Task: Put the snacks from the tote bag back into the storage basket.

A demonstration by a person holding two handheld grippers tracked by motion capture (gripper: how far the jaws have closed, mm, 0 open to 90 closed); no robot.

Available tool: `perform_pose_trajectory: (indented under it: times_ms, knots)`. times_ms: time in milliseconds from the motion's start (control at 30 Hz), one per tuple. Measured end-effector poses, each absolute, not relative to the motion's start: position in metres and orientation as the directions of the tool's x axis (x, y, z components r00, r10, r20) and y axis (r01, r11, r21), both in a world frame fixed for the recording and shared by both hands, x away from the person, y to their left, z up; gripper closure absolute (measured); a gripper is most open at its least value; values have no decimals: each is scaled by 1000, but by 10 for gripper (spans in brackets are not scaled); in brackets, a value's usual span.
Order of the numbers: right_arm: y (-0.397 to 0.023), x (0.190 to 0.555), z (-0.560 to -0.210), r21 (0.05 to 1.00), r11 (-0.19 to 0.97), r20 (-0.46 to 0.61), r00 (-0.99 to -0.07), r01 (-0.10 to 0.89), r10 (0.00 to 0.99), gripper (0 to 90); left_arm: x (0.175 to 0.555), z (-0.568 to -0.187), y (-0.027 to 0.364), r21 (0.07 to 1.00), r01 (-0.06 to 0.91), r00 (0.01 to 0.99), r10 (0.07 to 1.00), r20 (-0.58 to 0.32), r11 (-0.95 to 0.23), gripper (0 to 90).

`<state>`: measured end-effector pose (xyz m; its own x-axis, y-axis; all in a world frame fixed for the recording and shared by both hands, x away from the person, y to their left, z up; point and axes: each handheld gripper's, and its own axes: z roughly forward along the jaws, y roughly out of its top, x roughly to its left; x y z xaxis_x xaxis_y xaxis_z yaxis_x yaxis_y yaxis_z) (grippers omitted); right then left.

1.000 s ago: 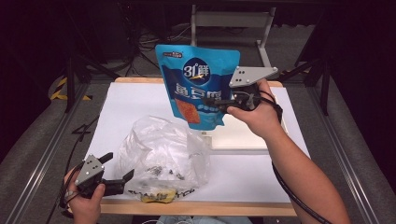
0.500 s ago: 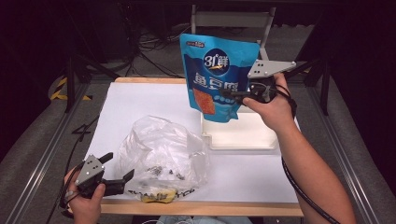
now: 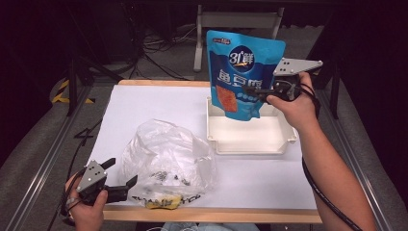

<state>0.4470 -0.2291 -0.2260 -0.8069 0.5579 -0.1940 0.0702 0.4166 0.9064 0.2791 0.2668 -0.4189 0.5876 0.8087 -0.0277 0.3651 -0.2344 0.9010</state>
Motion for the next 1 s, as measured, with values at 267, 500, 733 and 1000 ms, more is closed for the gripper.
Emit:
perform_pose_trajectory:
  times_ms: [267,500,733,1000]
  knots:
    - [-242,458,-233,910,404,-182,-787,92,589,606,278,-419,266,900,367,586,810,-28,-234,62]
    - [-248,469,-244,915,388,-166,-776,108,608,605,279,-420,267,899,370,584,811,-29,-234,61]
    - [-250,479,-256,912,392,-164,-771,118,616,606,279,-420,268,899,371,584,811,-29,-235,60]
    - [-254,488,-275,912,380,-136,-761,153,634,606,279,-420,267,898,370,588,808,-27,-239,60]
